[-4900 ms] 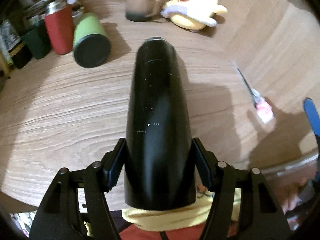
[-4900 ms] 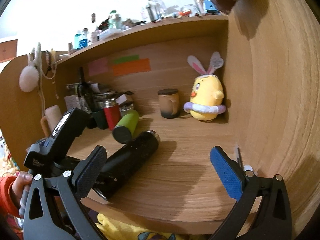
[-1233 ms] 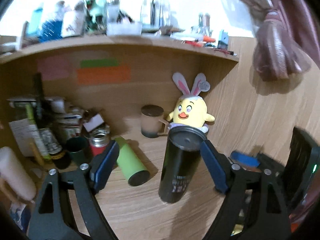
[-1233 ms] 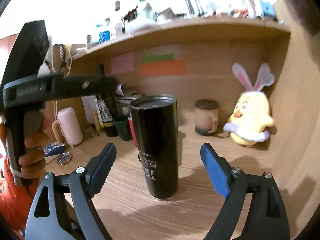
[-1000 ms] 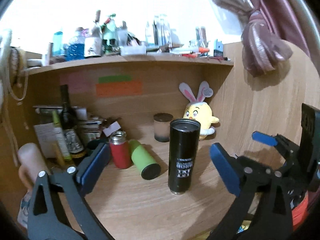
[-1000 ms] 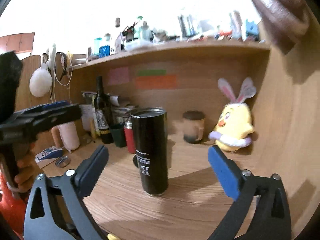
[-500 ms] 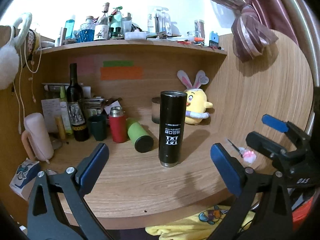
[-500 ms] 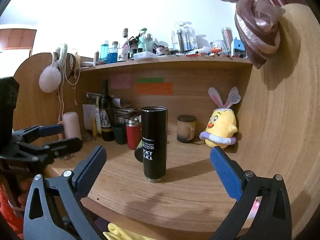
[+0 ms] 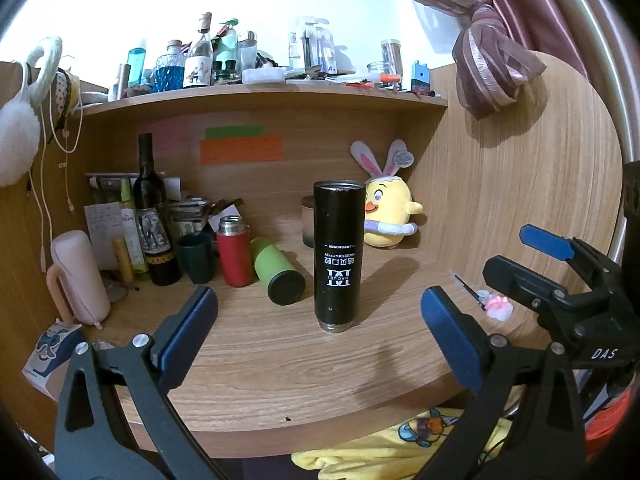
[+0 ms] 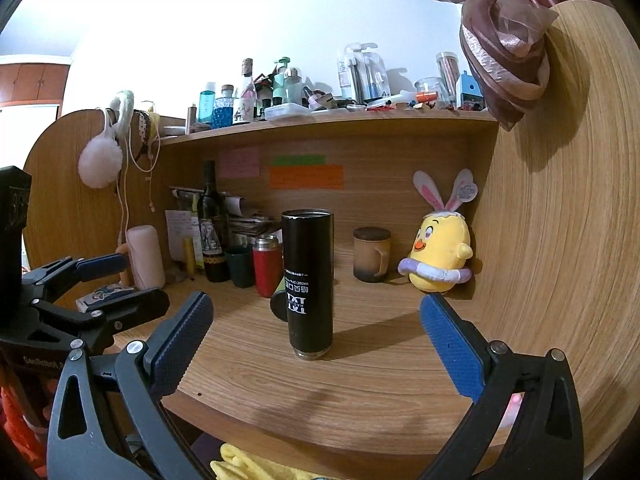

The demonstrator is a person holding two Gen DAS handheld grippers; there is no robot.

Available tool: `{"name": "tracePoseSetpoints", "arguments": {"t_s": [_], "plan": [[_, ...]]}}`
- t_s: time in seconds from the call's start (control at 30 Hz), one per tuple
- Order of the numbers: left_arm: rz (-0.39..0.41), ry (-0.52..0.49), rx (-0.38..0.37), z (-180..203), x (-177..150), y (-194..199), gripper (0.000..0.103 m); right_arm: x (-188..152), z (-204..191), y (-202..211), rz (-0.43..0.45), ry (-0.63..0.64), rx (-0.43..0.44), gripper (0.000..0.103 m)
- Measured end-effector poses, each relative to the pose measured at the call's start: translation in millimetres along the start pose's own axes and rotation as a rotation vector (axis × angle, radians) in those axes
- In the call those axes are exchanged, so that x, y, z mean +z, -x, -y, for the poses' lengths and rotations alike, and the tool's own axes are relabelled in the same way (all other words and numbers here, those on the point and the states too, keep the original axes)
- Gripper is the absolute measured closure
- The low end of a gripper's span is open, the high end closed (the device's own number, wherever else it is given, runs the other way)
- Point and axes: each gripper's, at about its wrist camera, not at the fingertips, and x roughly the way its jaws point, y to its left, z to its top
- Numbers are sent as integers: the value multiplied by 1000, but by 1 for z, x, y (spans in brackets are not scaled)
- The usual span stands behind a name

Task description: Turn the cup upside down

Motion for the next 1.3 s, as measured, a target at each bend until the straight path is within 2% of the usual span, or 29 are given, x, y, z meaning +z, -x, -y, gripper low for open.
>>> {"name": "tracePoseSetpoints", "arguments": {"t_s": [1.3], "plan": [[-3, 3, 2, 0, -2, -1, 0, -1, -2, -1, -4, -9, -1, 0]]}}
